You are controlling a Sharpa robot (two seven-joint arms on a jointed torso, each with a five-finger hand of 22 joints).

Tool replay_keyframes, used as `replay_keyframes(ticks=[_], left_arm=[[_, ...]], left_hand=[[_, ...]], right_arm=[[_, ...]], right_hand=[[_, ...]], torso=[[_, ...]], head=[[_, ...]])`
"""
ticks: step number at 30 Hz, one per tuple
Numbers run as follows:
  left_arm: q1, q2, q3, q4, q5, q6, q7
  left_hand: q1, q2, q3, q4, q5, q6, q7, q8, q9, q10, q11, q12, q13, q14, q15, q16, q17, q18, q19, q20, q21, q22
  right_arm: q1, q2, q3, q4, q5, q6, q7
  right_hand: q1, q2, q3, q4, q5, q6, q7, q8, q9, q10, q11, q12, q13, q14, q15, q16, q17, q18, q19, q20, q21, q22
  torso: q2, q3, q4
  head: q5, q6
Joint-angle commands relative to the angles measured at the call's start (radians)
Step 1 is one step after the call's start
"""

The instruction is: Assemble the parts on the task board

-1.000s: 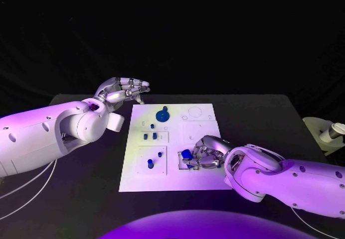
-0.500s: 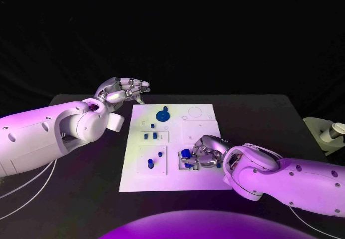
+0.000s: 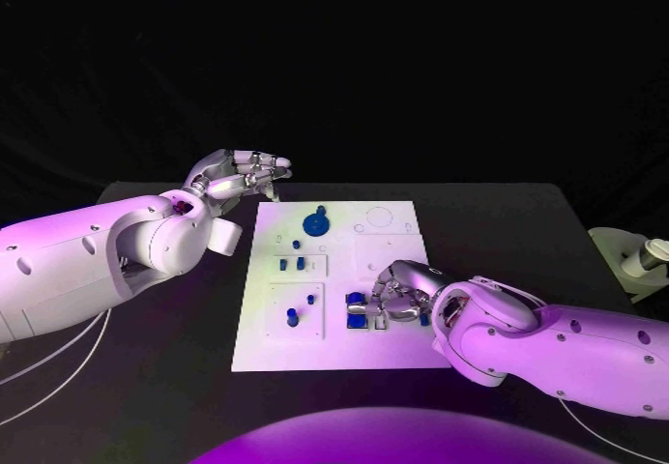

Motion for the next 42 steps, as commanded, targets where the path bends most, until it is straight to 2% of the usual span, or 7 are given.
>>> replay_keyframes(ticks=[1,8,10,16,25,35,42], left_arm=[[0.001,0.000,0.001,0.003,0.005,0.015,0.003],[0.001,-0.003,0.001,0.004,0.005,0.015,0.003],[0.001,-0.004,0.001,0.003,0.005,0.015,0.003],[0.001,-0.004,0.001,0.003,0.004,0.015,0.003],[0.001,-0.004,0.001,0.002,0.004,0.015,0.002],[0.001,-0.006,0.001,0.004,0.004,0.015,0.002],[0.001,-0.007,0.001,0.004,0.004,0.015,0.001]], left_hand=[[-0.004,0.006,-0.003,0.005,0.000,-0.005,0.001,0.004,-0.001,-0.007,-0.002,0.004,-0.001,-0.006,0.002,0.004,-0.001,0.006,0.008,0.001,-0.006,-0.001],[-0.004,0.006,-0.003,0.005,0.000,-0.006,0.000,0.004,-0.001,-0.008,-0.002,0.004,-0.001,-0.006,0.002,0.004,-0.001,0.006,0.009,0.001,-0.006,-0.001],[-0.004,0.006,-0.003,0.005,0.000,-0.006,0.000,0.004,-0.001,-0.008,-0.002,0.004,-0.001,-0.006,0.002,0.004,-0.001,0.006,0.009,0.001,-0.006,-0.001],[-0.004,0.006,-0.003,0.005,0.000,-0.006,0.000,0.004,-0.001,-0.008,-0.002,0.004,-0.001,-0.006,0.002,0.004,-0.001,0.006,0.009,0.001,-0.006,-0.001],[-0.004,0.006,-0.003,0.005,0.000,-0.006,0.000,0.004,-0.001,-0.008,-0.002,0.004,-0.001,-0.006,0.002,0.004,-0.001,0.006,0.009,0.001,-0.006,-0.001],[-0.004,0.006,-0.003,0.005,0.000,-0.006,0.000,0.004,-0.001,-0.008,-0.002,0.004,-0.001,-0.006,0.002,0.004,-0.001,0.006,0.009,0.001,-0.006,-0.001],[-0.003,0.007,-0.002,0.005,0.000,-0.006,0.000,0.005,-0.001,-0.008,-0.002,0.006,-0.001,-0.006,0.002,0.004,-0.001,0.006,0.009,0.001,-0.007,-0.002]], right_arm=[[-0.001,-0.007,0.000,0.014,-0.044,-0.019,0.007],[-0.001,-0.040,0.000,0.057,-0.057,-0.020,0.035],[-0.001,-0.046,0.000,0.066,-0.059,-0.015,0.040],[-0.002,-0.053,0.000,0.079,-0.060,0.003,0.048],[-0.002,-0.044,0.000,0.059,-0.066,0.016,0.039],[-0.002,-0.027,0.000,0.036,-0.077,0.020,0.030],[-0.002,-0.024,0.000,0.033,-0.082,0.050,0.035]], right_hand=[[-0.004,0.002,-0.008,0.000,-0.003,-0.006,0.000,0.005,0.000,-0.001,-0.001,0.002,0.004,0.068,-0.003,-0.003,0.069,-0.015,0.075,-0.005,0.005,0.244],[0.110,0.043,-0.014,-0.005,0.015,0.000,-0.004,0.017,0.000,0.014,-0.005,0.017,0.028,0.072,-0.006,0.002,0.084,-0.017,0.081,-0.006,0.017,0.248],[0.170,0.044,-0.012,-0.013,0.055,0.000,-0.006,0.019,0.000,0.018,-0.006,0.021,0.035,0.073,-0.007,0.006,0.092,-0.019,0.084,-0.008,0.023,0.250],[0.253,0.047,-0.022,-0.010,0.078,0.005,-0.009,0.023,-0.004,0.028,-0.009,0.035,0.053,0.077,-0.009,0.013,0.112,-0.022,0.089,-0.010,0.037,0.254],[0.309,0.056,-0.029,-0.010,0.147,0.007,-0.011,0.020,-0.011,0.033,-0.011,0.039,0.062,0.078,-0.011,0.016,0.120,-0.023,0.092,-0.012,0.042,0.255],[0.329,0.075,-0.019,-0.008,0.141,0.011,-0.013,0.019,-0.015,0.037,-0.013,0.043,0.068,0.079,-0.012,0.017,0.124,-0.024,0.094,-0.013,0.047,0.257],[0.384,0.062,-0.017,-0.014,0.108,0.013,-0.014,0.015,-0.022,0.037,-0.014,0.041,0.072,0.079,-0.014,0.018,0.126,-0.024,0.093,-0.015,0.046,0.256]], torso=[[0.000,0.0010,-0.0010],[-0.001,0.0012,-0.0014],[-0.001,0.0010,-0.0024],[-0.001,0.0012,-0.0009],[0.000,-0.0008,0.0011],[0.000,-0.0001,0.0000],[0.000,0.0002,-0.0006]], head=[[0.002,0.000],[0.002,0.001],[0.003,0.002],[0.002,0.001],[0.001,0.000],[0.004,-0.005],[0.005,-0.007]])
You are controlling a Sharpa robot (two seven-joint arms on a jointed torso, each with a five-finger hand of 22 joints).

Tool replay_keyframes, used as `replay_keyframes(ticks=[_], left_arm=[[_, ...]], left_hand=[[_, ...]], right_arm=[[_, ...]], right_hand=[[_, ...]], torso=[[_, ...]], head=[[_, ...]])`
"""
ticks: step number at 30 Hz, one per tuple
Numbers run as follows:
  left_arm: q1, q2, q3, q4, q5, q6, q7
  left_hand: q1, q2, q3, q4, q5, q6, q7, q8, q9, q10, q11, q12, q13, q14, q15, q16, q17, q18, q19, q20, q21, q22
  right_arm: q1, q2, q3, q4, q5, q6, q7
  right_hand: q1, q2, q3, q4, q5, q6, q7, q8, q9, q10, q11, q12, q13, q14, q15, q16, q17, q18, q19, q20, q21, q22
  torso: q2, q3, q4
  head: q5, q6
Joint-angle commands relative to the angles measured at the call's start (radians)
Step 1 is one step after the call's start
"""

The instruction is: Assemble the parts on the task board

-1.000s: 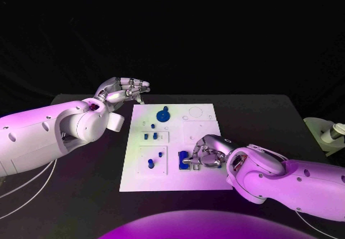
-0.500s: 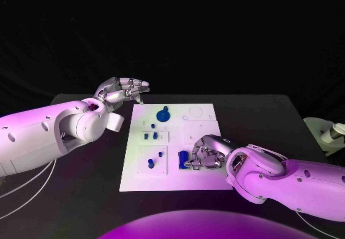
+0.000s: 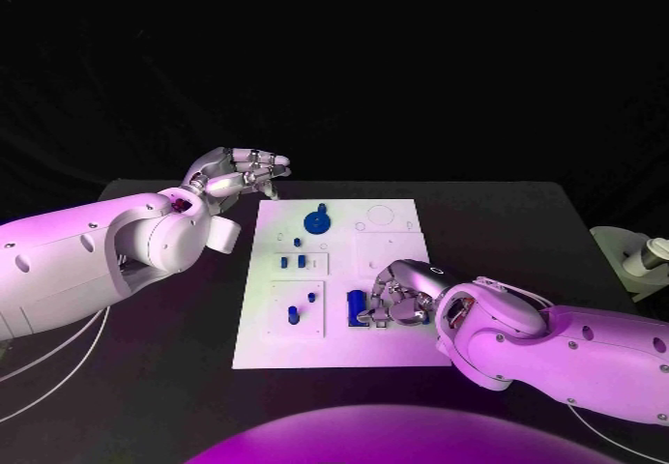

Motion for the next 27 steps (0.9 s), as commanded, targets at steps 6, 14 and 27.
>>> replay_keyframes(ticks=[6,14,27], left_arm=[[0.001,-0.001,0.001,0.003,0.004,0.014,0.002],[0.001,-0.001,0.001,0.003,0.004,0.014,0.001],[0.001,0.000,0.000,0.000,0.003,0.014,0.002]], left_hand=[[-0.001,0.008,-0.002,0.004,0.000,-0.006,0.000,0.006,-0.002,-0.008,-0.002,0.006,-0.001,-0.006,0.002,0.004,-0.002,0.006,0.009,0.000,-0.007,-0.001],[-0.001,0.008,-0.002,0.004,0.000,-0.006,0.000,0.006,-0.002,-0.008,-0.002,0.006,-0.001,-0.006,0.002,0.004,-0.002,0.006,0.009,0.000,-0.007,-0.001],[-0.001,0.008,-0.002,0.004,0.000,-0.006,0.000,0.006,-0.002,-0.008,-0.002,0.006,-0.001,-0.006,0.002,0.004,-0.002,0.006,0.009,0.000,-0.007,-0.001]], right_arm=[[-0.001,-0.004,0.000,0.001,-0.029,0.046,0.004],[-0.001,-0.002,0.000,0.000,-0.039,0.021,-0.001],[0.013,-0.100,0.004,0.047,0.026,-0.079,0.073]], right_hand=[[0.085,-0.018,0.009,-0.012,-0.035,0.006,-0.005,-0.007,-0.009,0.009,-0.001,-0.008,0.014,0.079,-0.008,0.006,0.127,-0.009,0.094,-0.009,0.002,0.256],[0.101,-0.016,0.017,0.000,-0.085,0.010,-0.004,-0.010,-0.013,0.009,0.000,-0.009,0.016,0.079,-0.007,0.006,0.128,-0.009,0.094,-0.008,0.004,0.257],[0.064,-0.017,0.025,0.005,-0.062,-0.016,0.010,-0.032,-0.027,-0.011,0.012,-0.057,-0.013,0.074,0.002,-0.003,0.105,-0.002,0.081,-0.002,-0.027,0.247]], torso=[[-0.001,0.0002,-0.0010],[-0.001,0.0001,-0.0006],[-0.004,0.0009,-0.0043]], head=[[0.000,-0.003],[-0.001,-0.003],[-0.007,0.003]])
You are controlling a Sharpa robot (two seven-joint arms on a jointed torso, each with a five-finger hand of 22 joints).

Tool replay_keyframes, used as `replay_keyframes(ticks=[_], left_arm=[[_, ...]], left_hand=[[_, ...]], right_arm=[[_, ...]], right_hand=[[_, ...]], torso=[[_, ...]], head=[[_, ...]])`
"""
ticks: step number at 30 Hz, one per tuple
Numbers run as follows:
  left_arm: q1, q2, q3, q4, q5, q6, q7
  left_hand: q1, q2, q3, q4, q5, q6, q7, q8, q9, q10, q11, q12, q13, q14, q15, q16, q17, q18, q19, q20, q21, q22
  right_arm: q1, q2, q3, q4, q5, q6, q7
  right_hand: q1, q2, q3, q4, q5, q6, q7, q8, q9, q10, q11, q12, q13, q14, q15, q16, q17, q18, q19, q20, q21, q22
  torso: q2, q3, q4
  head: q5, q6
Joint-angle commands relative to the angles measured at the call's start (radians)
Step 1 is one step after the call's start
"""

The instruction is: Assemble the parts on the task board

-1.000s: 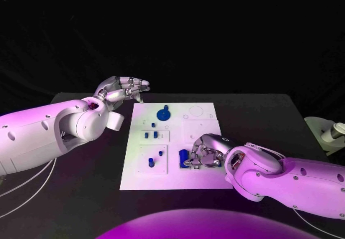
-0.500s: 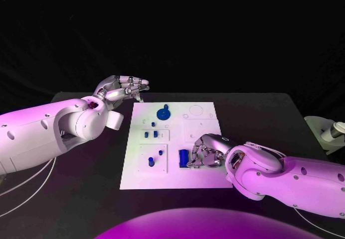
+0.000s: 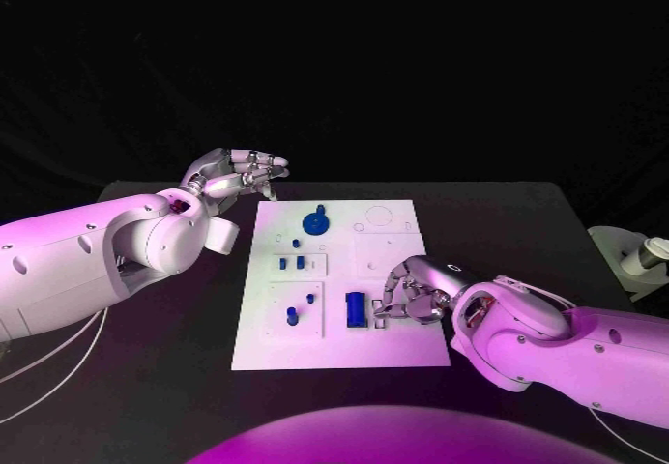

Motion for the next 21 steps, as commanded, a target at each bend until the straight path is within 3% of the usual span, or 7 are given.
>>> replay_keyframes(ticks=[1,10,15,21], left_arm=[[0.001,0.002,0.000,0.001,0.004,0.014,0.005],[0.001,0.005,-0.001,-0.001,0.003,0.015,0.006],[0.000,0.007,-0.001,-0.002,0.003,0.017,0.007],[0.000,0.008,-0.002,-0.002,0.003,0.019,0.007]], left_hand=[[-0.001,0.008,-0.002,0.004,0.000,-0.006,0.000,0.006,-0.001,-0.005,0.002,0.006,-0.002,-0.006,0.002,0.004,-0.001,0.006,0.010,0.000,-0.003,-0.001],[0.001,0.009,0.000,0.003,0.001,-0.006,0.000,0.007,-0.001,-0.005,0.001,0.007,-0.002,-0.006,0.001,0.004,-0.002,0.006,0.010,0.000,-0.003,-0.002],[0.001,0.009,0.000,0.003,0.001,-0.006,0.000,0.007,-0.001,-0.005,0.001,0.007,-0.002,-0.006,0.001,0.004,-0.002,0.006,0.010,0.000,-0.003,-0.002],[0.001,0.009,0.000,0.003,0.001,-0.006,0.000,0.007,-0.001,-0.005,0.001,0.007,-0.002,-0.006,0.001,0.004,-0.002,0.006,0.010,0.000,-0.003,-0.002]], right_arm=[[0.013,-0.040,0.002,0.017,0.046,-0.044,0.052],[0.027,-0.143,0.001,0.021,0.037,0.004,0.044],[0.005,-0.161,-0.002,0.008,0.004,0.017,0.021],[-0.017,-0.156,-0.003,-0.007,-0.018,0.020,-0.009]], right_hand=[[-0.009,-0.001,0.009,0.002,0.012,-0.012,0.005,-0.011,-0.005,-0.012,0.006,-0.009,-0.154,0.073,0.002,-0.004,0.104,-0.002,0.080,-0.001,-0.008,0.247],[0.005,0.010,0.032,0.001,0.026,-0.045,0.025,-0.062,-0.031,-0.020,0.022,-0.028,-0.162,0.073,0.016,-0.005,0.102,-0.002,0.079,0.010,-0.010,0.247],[0.009,0.016,0.040,0.002,0.028,-0.044,0.029,-0.080,-0.041,-0.019,0.025,-0.029,-0.161,0.073,0.019,-0.005,0.103,-0.002,0.080,0.013,-0.007,0.248],[0.000,0.018,0.040,0.004,0.027,-0.037,0.030,-0.087,-0.045,-0.018,0.027,-0.028,-0.160,0.074,0.020,-0.005,0.105,-0.003,0.081,0.015,-0.005,0.248]], torso=[[-0.002,0.0003,-0.0029],[-0.004,0.0026,-0.0113],[-0.003,0.0033,-0.0105],[-0.002,0.0037,-0.0075]], head=[[-0.004,0.002],[-0.012,0.006],[-0.022,0.007],[-0.024,0.004]])
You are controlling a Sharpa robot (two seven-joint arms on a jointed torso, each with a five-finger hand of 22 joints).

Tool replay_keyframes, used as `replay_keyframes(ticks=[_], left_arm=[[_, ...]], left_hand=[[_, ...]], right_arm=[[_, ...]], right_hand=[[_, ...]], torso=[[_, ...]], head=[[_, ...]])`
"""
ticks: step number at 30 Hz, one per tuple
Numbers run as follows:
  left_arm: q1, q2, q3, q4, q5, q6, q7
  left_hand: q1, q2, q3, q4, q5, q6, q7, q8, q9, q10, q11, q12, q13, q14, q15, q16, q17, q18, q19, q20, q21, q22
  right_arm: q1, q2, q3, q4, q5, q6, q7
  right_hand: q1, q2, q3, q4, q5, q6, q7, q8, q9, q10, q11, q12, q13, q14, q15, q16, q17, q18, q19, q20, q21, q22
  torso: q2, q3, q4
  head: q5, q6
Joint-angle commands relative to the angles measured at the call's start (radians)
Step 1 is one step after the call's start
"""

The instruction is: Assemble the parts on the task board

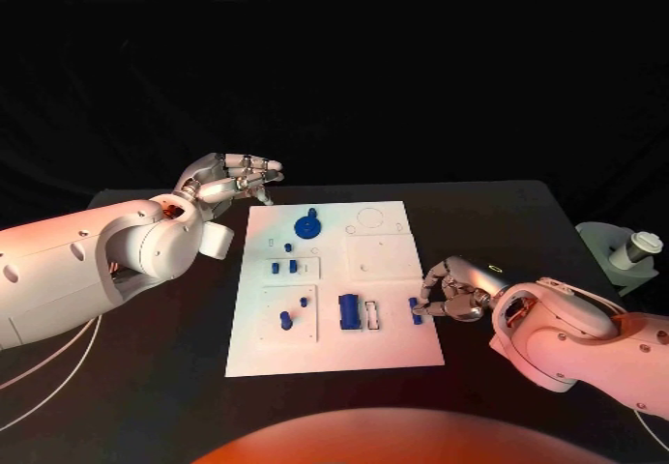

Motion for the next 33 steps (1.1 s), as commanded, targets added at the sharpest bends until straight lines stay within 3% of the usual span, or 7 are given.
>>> replay_keyframes(ticks=[1,6,17,26,30,32,33], left_arm=[[0.000,0.002,0.000,0.001,0.003,0.018,0.007],[0.000,0.001,0.000,0.002,0.003,0.018,0.007],[0.000,-0.003,0.000,0.005,0.003,0.018,0.006],[0.000,-0.005,0.000,0.006,0.003,0.020,0.004],[0.001,-0.006,0.000,0.007,0.003,0.021,0.003],[0.001,-0.006,0.000,0.007,0.002,0.022,0.001],[0.001,-0.007,0.000,0.007,0.002,0.023,0.000]], left_hand=[[0.001,0.009,0.000,0.003,0.001,-0.006,0.000,0.003,-0.001,-0.005,0.001,0.004,-0.001,-0.006,0.001,0.004,-0.002,0.006,0.010,0.000,-0.003,-0.002],[0.001,0.009,0.000,0.003,0.001,-0.006,0.000,0.003,-0.001,-0.005,0.001,0.004,-0.001,-0.006,0.001,0.004,-0.002,0.006,0.010,0.000,-0.003,-0.002],[0.001,0.009,-0.001,0.003,0.001,-0.007,0.000,0.004,-0.002,-0.006,0.002,0.005,-0.001,-0.007,0.001,0.005,-0.002,0.006,0.011,0.000,-0.004,-0.002],[0.000,0.009,-0.001,0.004,0.001,-0.007,0.001,0.004,-0.002,-0.006,0.002,0.005,-0.001,-0.007,0.001,0.005,-0.002,0.006,0.011,0.000,-0.004,-0.002],[0.000,0.009,-0.001,0.004,0.001,-0.007,0.001,0.004,-0.002,-0.006,0.002,0.005,-0.001,-0.007,0.001,0.005,-0.002,0.006,0.011,0.000,-0.004,-0.002],[0.000,0.009,-0.001,0.004,0.001,-0.007,0.001,0.004,-0.002,-0.006,0.002,0.005,-0.001,-0.007,0.001,0.005,-0.002,0.006,0.011,0.000,-0.004,-0.002],[0.000,0.009,-0.001,0.004,0.001,-0.007,0.001,0.004,-0.002,-0.006,0.002,0.005,-0.001,-0.007,0.001,0.005,-0.002,0.006,0.011,0.000,-0.004,-0.002]], right_arm=[[-0.007,0.005,0.000,-0.006,-0.041,0.025,-0.033],[-0.016,0.017,-0.001,-0.018,-0.048,0.036,-0.047],[-0.031,0.050,-0.001,-0.048,-0.058,0.047,-0.060],[-0.040,0.085,-0.002,-0.072,-0.070,0.062,-0.060],[-0.045,0.094,-0.002,-0.079,-0.110,0.090,-0.070],[-0.046,0.097,-0.002,-0.081,-0.141,0.113,-0.078],[-0.047,0.097,-0.002,-0.082,-0.157,0.124,-0.082]], right_hand=[[-0.008,0.011,0.006,0.002,0.002,0.005,0.002,-0.006,-0.002,0.003,0.007,-0.003,-0.159,0.074,0.006,-0.005,0.106,-0.003,0.082,0.008,0.000,0.249],[-0.013,0.012,0.006,0.002,0.002,0.014,0.001,-0.007,-0.004,0.004,0.006,-0.003,-0.159,0.074,0.006,-0.004,0.107,-0.003,0.082,0.009,0.002,0.249],[-0.021,0.021,0.011,0.001,0.004,0.027,-0.003,-0.013,-0.007,0.004,0.003,-0.004,-0.159,0.074,0.005,-0.004,0.106,-0.003,0.082,0.009,0.001,0.249],[0.050,0.053,0.089,-0.009,0.002,0.057,-0.018,-0.032,-0.017,0.007,-0.010,-0.005,-0.154,0.076,-0.008,-0.002,0.113,-0.004,0.084,-0.001,0.005,0.250],[0.125,0.038,0.160,-0.041,0.019,0.067,-0.025,-0.039,-0.020,0.006,-0.018,-0.007,-0.152,0.077,-0.014,0.000,0.120,-0.005,0.085,-0.007,0.008,0.251],[0.144,0.022,0.188,-0.052,0.024,0.073,-0.027,-0.040,-0.020,0.005,-0.019,-0.009,-0.152,0.077,-0.015,0.001,0.123,-0.005,0.086,-0.009,0.010,0.252],[0.146,0.000,0.224,-0.053,0.026,0.077,-0.025,-0.044,-0.020,0.005,-0.019,-0.013,-0.153,0.077,-0.013,0.001,0.123,-0.005,0.085,-0.009,0.009,0.251]], torso=[[0.001,0.0000,0.0029],[0.001,-0.0025,0.0033],[0.000,-0.0018,0.0025],[0.000,-0.0019,0.0030],[0.001,-0.0021,0.0023],[0.000,-0.0020,0.0024],[0.000,-0.0018,0.0025]], head=[[-0.002,-0.002],[-0.001,-0.006],[0.002,-0.010],[0.003,-0.014],[0.004,-0.015],[0.004,-0.015],[0.005,-0.016]])
